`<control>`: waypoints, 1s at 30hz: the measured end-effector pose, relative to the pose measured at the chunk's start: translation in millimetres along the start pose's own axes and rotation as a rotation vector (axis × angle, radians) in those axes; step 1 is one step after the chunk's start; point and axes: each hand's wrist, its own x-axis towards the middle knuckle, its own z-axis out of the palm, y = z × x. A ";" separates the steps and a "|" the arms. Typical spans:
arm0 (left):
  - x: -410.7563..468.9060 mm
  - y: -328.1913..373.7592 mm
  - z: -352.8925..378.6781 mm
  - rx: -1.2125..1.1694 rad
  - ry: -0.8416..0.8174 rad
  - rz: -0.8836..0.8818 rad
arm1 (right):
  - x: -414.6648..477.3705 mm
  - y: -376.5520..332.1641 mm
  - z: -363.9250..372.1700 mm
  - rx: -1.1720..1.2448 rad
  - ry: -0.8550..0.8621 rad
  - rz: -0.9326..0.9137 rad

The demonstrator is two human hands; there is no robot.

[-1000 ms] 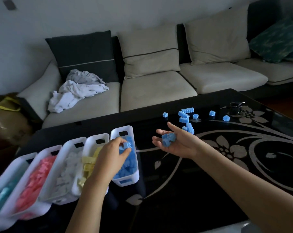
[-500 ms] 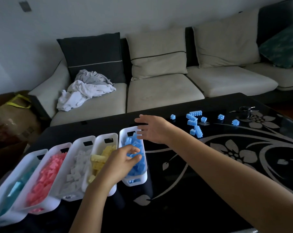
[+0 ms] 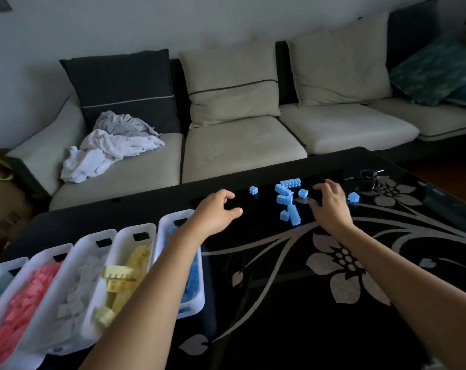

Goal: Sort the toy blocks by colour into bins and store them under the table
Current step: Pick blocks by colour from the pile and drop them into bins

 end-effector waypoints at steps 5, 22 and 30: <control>52.3 9.0 46.6 0.120 -0.049 -0.099 | 17.2 55.3 -7.5 -0.127 0.019 0.133; 151.7 14.4 115.6 -0.110 0.037 -0.064 | 75.3 57.5 17.6 -0.128 -0.339 -0.269; 139.9 16.4 134.4 0.167 0.039 0.173 | 60.7 52.4 14.8 -0.214 -0.334 -0.394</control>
